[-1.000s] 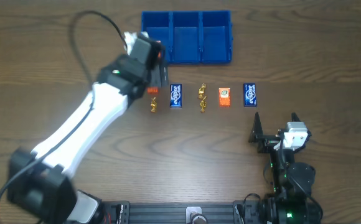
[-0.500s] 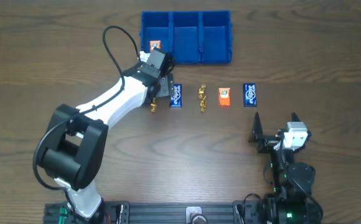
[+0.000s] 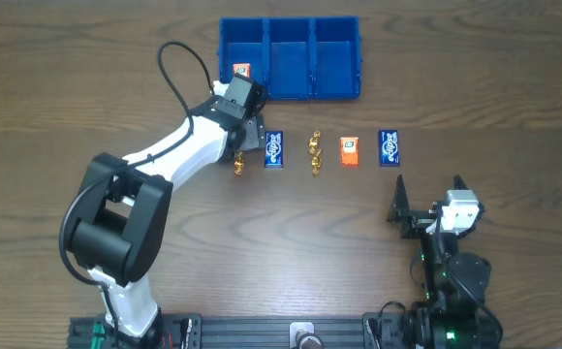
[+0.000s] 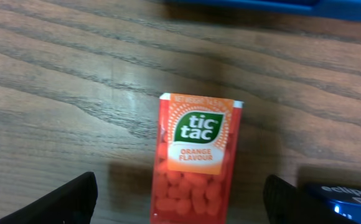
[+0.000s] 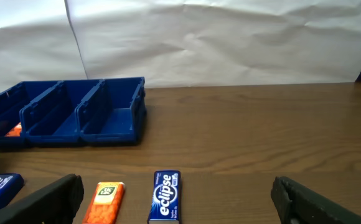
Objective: Sort Candies Into Trays
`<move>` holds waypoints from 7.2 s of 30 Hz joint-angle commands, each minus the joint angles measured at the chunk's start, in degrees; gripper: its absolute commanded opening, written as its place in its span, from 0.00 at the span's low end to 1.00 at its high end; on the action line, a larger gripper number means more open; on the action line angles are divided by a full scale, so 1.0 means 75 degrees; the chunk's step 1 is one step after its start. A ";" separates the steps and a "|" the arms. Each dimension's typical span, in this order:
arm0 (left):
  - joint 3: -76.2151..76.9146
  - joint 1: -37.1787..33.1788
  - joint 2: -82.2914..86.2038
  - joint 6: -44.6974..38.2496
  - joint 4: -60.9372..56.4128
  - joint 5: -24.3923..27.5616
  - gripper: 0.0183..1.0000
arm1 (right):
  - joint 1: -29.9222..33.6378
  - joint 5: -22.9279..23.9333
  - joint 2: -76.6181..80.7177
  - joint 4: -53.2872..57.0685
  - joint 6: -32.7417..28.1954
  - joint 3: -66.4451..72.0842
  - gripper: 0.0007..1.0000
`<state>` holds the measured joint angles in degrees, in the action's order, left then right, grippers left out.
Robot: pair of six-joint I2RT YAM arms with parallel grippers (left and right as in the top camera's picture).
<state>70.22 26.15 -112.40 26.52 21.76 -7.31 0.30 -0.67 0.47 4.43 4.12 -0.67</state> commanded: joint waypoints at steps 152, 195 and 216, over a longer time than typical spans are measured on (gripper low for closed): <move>0.5371 -0.0635 -0.1122 -0.1364 0.2646 -0.0009 0.30 | 0.0006 -0.0044 -0.0041 0.0026 0.0076 0.0029 1.00; -0.3547 -0.2751 1.0284 -0.3713 -0.2393 0.1763 0.96 | 0.0006 -0.0044 -0.0041 0.0026 0.0076 0.0029 1.00; -0.9329 -0.3348 1.4985 -0.3678 -0.3958 0.2789 1.00 | 0.0006 -0.0044 -0.0041 0.0026 0.0076 0.0029 1.00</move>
<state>1.85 1.87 -3.84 -2.09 -8.73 12.51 0.30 -0.64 0.47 4.45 4.12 -0.67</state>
